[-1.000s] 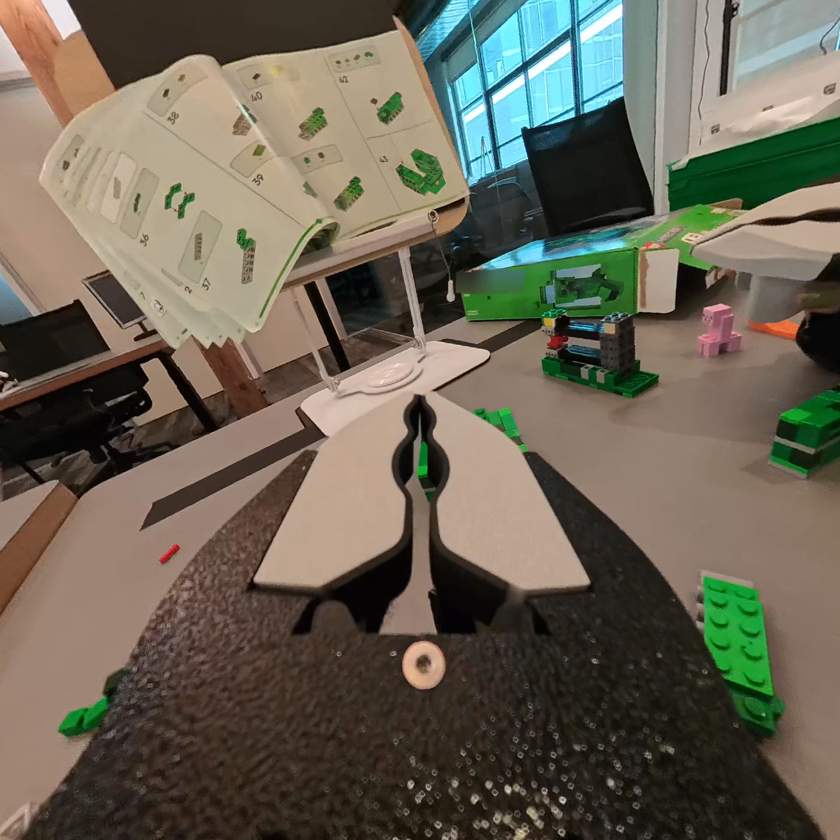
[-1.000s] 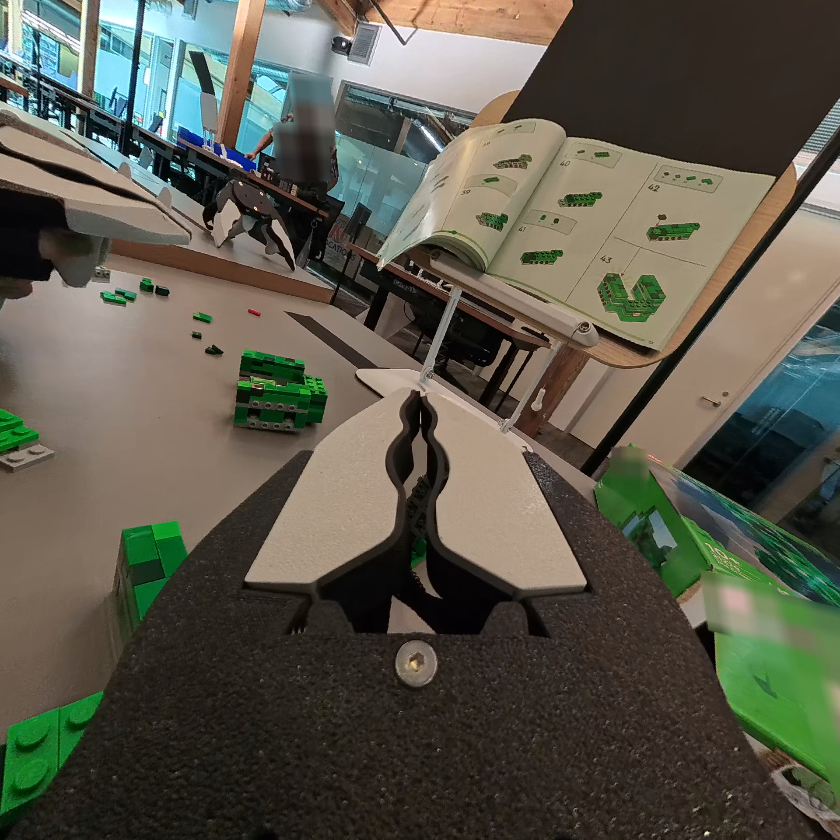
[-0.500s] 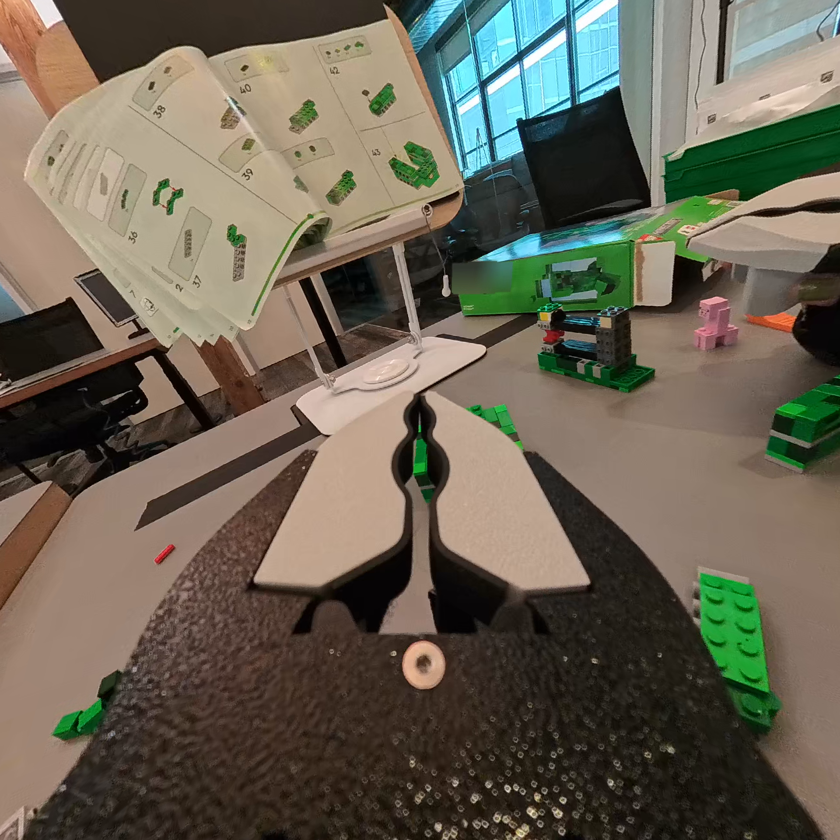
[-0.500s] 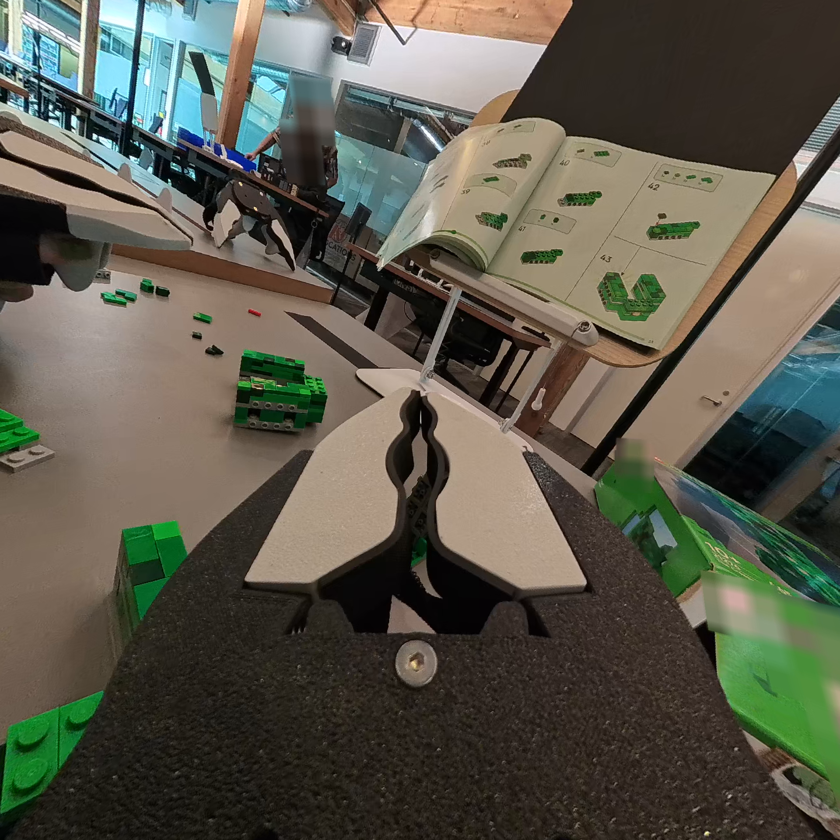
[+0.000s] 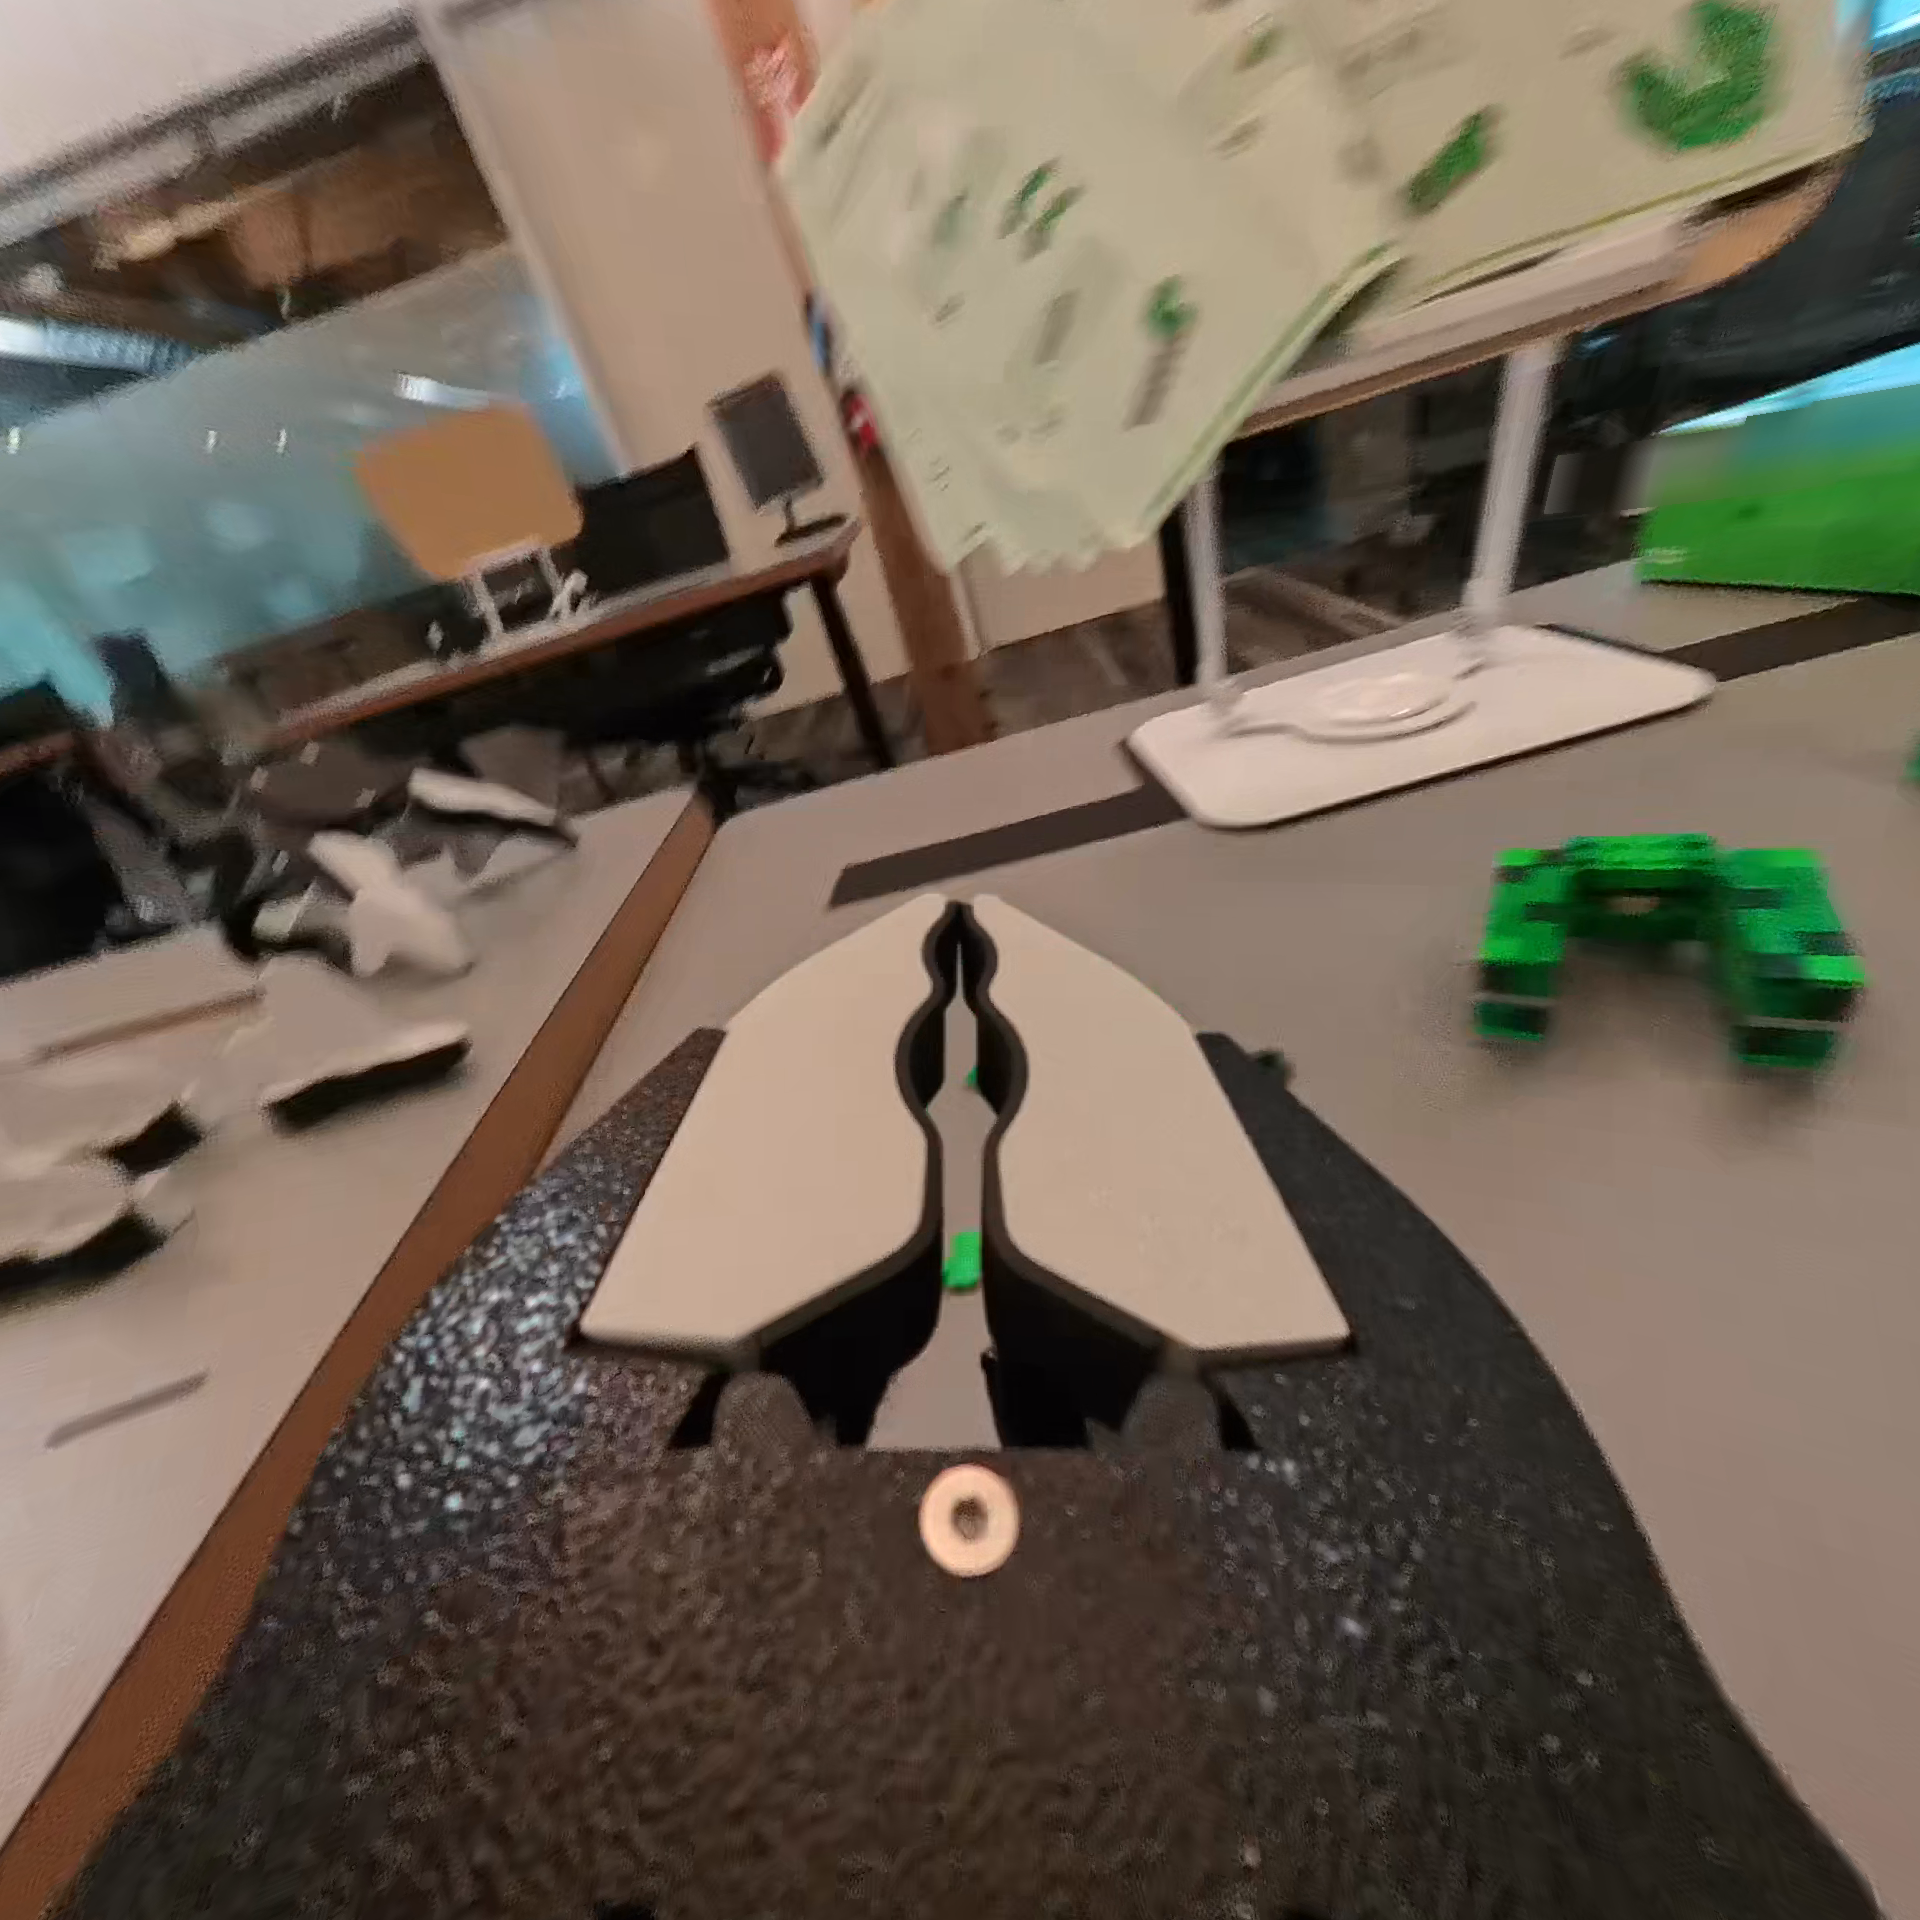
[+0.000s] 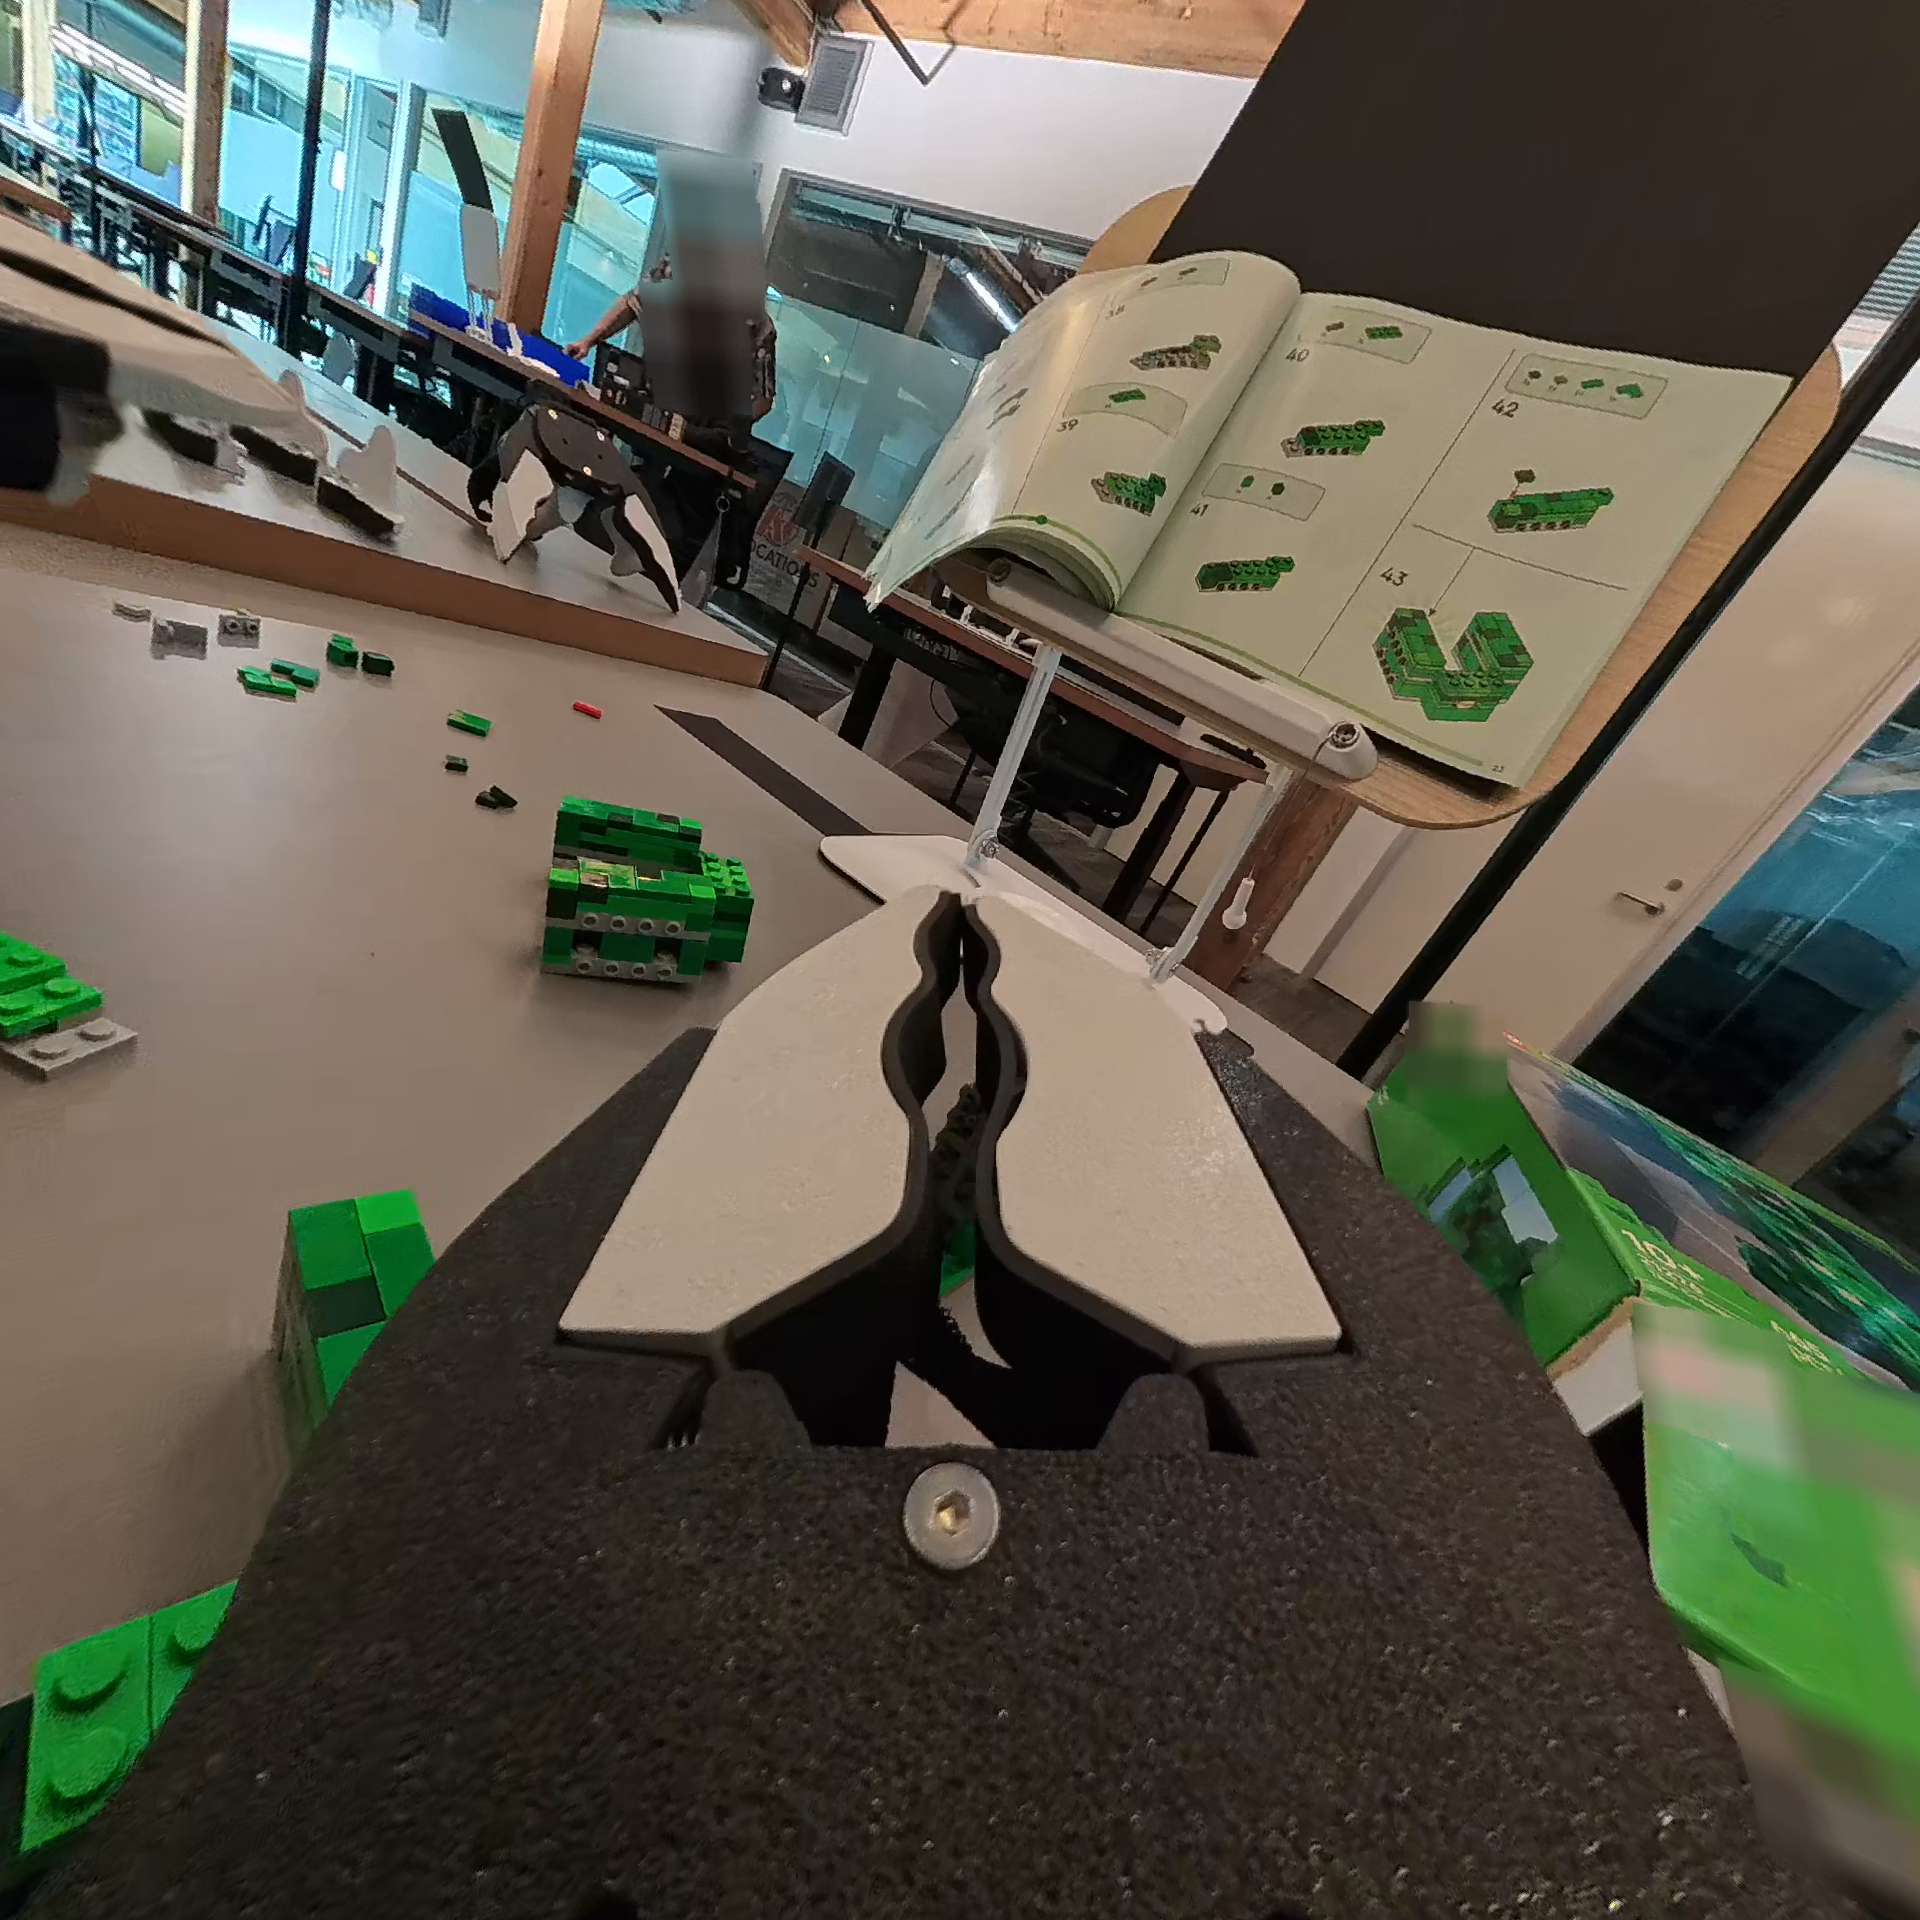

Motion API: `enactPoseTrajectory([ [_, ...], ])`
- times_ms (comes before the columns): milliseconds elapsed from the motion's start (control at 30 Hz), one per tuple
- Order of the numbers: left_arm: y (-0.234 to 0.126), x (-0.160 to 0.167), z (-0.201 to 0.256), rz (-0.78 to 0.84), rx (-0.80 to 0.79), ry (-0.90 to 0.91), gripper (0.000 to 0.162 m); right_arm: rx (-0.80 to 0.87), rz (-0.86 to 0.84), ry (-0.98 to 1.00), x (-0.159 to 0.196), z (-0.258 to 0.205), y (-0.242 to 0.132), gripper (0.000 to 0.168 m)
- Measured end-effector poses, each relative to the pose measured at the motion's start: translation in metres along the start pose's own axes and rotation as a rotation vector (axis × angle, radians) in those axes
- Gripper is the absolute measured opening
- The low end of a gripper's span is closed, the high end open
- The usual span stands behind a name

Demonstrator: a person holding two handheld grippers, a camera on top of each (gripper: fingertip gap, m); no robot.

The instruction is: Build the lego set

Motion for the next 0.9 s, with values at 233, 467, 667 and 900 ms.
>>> enactPoseTrajectory([
  [233, -0.007, 0.041, -0.067, -0.21, 0.002, -0.219, 0.0, 0.004, -0.01, -0.005, 0.001, 0.0, 0.0, 0.0],
  [467, -0.005, 0.047, -0.068, -0.279, -0.01, -0.168, 0.004, -0.004, -0.005, -0.007, 0.0, -0.001, 0.0, 0.0],
  [667, -0.011, 0.048, -0.082, -0.271, -0.121, -0.166, 0.0, -0.005, -0.003, -0.006, 0.0, -0.001, 0.0, 0.0],
  [900, -0.013, 0.053, -0.089, -0.277, -0.127, -0.199, 0.0, -0.006, -0.004, -0.004, 0.0, -0.001, 0.0, 0.0],
])
Point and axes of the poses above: each gripper's, where its closed fingertips meet, y out along the fingers, x out of its underside, z = x × y across the jaws, the point moved 5 cm from there along -y, back along the fingers, and after that the axes turned 1 degree about x, right-handed, at the moved point
